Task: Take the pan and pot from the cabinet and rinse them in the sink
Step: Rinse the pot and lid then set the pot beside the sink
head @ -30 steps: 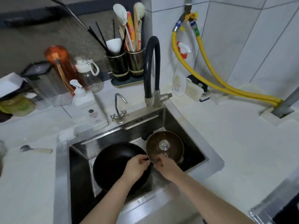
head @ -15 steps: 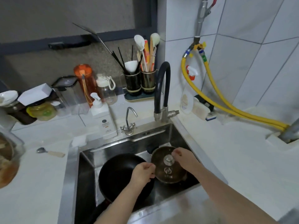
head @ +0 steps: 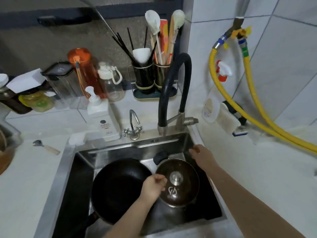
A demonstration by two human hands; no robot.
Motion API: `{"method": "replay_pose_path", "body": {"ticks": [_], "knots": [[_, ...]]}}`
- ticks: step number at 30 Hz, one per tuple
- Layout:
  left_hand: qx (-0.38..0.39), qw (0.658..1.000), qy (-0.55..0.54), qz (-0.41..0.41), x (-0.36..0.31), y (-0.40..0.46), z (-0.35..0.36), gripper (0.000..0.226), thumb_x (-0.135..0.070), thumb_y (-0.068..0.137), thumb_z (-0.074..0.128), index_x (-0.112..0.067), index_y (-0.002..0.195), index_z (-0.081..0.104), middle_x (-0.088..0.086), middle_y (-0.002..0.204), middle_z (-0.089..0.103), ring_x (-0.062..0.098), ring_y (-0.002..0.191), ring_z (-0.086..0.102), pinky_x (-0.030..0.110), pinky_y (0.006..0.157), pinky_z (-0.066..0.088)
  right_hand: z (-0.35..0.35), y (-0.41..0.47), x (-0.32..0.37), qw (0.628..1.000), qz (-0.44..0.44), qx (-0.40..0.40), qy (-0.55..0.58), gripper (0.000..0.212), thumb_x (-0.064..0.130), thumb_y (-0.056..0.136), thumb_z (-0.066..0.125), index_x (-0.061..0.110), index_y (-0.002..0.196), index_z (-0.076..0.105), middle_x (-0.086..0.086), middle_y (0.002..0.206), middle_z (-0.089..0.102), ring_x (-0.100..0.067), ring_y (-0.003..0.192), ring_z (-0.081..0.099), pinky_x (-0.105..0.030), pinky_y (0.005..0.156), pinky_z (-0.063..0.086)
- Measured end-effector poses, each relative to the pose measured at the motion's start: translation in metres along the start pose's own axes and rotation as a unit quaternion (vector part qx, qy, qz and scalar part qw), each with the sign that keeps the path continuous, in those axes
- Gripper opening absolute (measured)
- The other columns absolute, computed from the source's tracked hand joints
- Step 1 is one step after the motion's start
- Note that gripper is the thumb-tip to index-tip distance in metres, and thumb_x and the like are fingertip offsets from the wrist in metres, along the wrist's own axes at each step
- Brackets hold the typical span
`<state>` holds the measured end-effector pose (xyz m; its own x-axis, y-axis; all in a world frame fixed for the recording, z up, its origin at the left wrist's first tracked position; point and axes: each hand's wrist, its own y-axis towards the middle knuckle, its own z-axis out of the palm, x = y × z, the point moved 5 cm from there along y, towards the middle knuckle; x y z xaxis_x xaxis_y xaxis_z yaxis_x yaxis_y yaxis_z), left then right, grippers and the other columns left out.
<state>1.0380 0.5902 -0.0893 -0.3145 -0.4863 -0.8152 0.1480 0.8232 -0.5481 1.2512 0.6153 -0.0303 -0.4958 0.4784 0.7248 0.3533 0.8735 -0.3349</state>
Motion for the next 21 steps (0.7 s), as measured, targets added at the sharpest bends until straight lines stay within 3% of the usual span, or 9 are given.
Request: {"method": "replay_pose_path", "body": {"ticks": [3,6,11,14,17,19,21], "knots": [[-0.023,1.0,0.013,-0.004,0.002,0.025,0.017,0.007,-0.008,0.089,0.061,-0.015,0.092,0.059,0.001,0.077,0.06,0.013,0.063,0.056,0.014,0.054,0.047,-0.016,0.036,0.011,0.998,-0.001,-0.036,0.047,0.048,0.029,0.094,0.051,0.008,0.136,0.04,-0.013,0.132,0.052,-0.03,0.119,0.052,-0.04,0.104,0.039],[-0.043,0.997,0.06,0.005,0.006,0.04,0.028,0.011,-0.015,0.085,0.067,-0.02,0.093,0.062,0.003,0.086,0.065,0.019,0.083,0.062,0.031,0.081,0.05,-0.027,0.07,0.025,0.995,-0.023,-0.075,0.069,0.053,0.029,0.095,0.051,0.007,0.139,0.035,-0.012,0.137,0.047,-0.029,0.125,0.046,-0.037,0.105,0.034],[-0.038,0.971,0.233,0.039,0.005,0.059,0.047,0.042,-0.026,0.085,0.065,-0.022,0.126,0.058,0.002,0.119,0.063,0.016,0.112,0.058,0.022,0.101,0.041,-0.026,0.102,0.029,0.992,-0.042,-0.11,0.044,0.03,0.022,0.097,0.045,0.005,0.121,0.05,-0.004,0.1,0.054,-0.021,0.099,0.055,-0.027,0.08,0.036],[-0.007,0.948,0.314,0.047,0.001,0.071,0.063,0.043,-0.028,0.088,0.059,-0.026,0.131,0.053,0.003,0.125,0.053,0.018,0.114,0.055,0.02,0.098,0.039,-0.029,0.111,0.023,0.987,-0.055,-0.146,0.045,0.022,0.015,0.097,0.039,0.005,0.104,0.057,-0.006,0.091,0.057,-0.023,0.089,0.056,-0.03,0.077,0.039],[-0.002,0.925,0.377,0.041,0.005,0.078,0.074,0.033,-0.027,0.091,0.053,-0.023,0.124,0.056,0.006,0.125,0.045,0.028,0.097,0.063,0.031,0.08,0.052,-0.029,0.115,0.013,0.984,-0.05,-0.14,0.096,0.024,0.011,0.095,0.039,0.013,0.106,0.059,-0.007,0.097,0.063,-0.026,0.092,0.059,-0.043,0.089,0.05],[-0.005,0.914,0.403,0.041,0.005,0.079,0.076,0.032,-0.029,0.092,0.05,-0.018,0.121,0.054,0.009,0.125,0.042,0.032,0.091,0.064,0.033,0.07,0.053,-0.025,0.113,0.01,0.987,-0.051,-0.108,0.106,0.031,0.011,0.096,0.043,0.017,0.124,0.054,-0.002,0.111,0.059,-0.02,0.103,0.056,-0.033,0.095,0.044],[-0.013,0.9,0.433,0.049,0.002,0.077,0.077,0.035,-0.033,0.093,0.045,-0.016,0.123,0.052,0.01,0.127,0.042,0.031,0.095,0.062,0.033,0.075,0.051,-0.019,0.105,0.004,0.993,-0.042,-0.071,0.09,0.043,0.011,0.096,0.045,0.015,0.139,0.04,-0.001,0.125,0.053,-0.017,0.109,0.052,-0.022,0.087,0.039]]}}
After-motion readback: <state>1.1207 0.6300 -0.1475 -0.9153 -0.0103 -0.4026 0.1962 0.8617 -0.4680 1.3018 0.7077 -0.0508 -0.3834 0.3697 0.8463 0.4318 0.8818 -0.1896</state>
